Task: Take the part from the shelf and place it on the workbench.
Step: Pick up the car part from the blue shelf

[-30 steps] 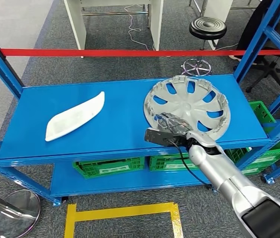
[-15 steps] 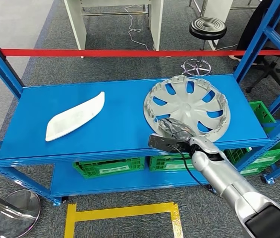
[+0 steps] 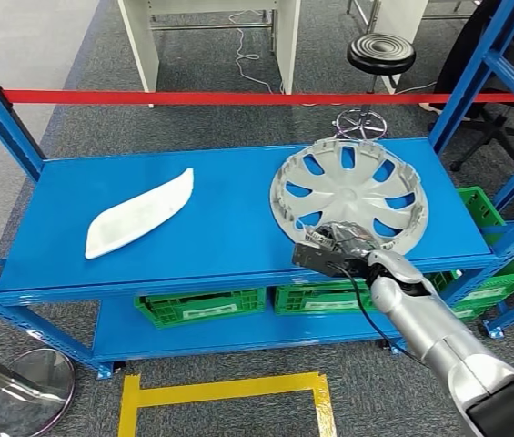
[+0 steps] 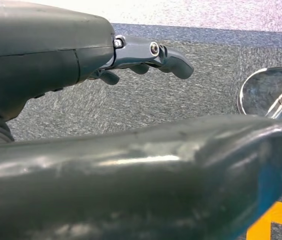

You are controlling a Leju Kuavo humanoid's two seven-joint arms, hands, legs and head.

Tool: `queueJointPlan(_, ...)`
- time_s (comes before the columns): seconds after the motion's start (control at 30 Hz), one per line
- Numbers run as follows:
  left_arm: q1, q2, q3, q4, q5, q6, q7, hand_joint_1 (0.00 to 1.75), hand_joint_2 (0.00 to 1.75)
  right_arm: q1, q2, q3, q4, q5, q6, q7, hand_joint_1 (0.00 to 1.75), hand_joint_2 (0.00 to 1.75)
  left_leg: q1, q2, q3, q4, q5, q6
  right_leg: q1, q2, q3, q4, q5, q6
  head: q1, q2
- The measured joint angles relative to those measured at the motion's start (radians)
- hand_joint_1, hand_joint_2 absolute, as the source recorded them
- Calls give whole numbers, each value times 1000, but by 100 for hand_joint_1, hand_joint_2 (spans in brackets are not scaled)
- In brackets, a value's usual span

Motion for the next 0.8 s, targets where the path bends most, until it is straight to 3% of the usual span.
queueJointPlan(0.43, 1, 1, 0, 0, 7, 1, -19, 0, 0, 54, -70, -49, -84, -1, -3, -1, 175, 175, 0, -2, -1, 1, 0, 0, 0, -1, 0, 0, 0, 0, 0, 0)
queueJointPlan(0.8, 2, 9, 0, 0, 43, -120, -181, 0, 0, 136, -111, -113, -161, 0, -37, -8, 175, 175, 0, -2, -1, 1, 0, 0, 0, -1, -1, 0, 0, 0, 0, 0)
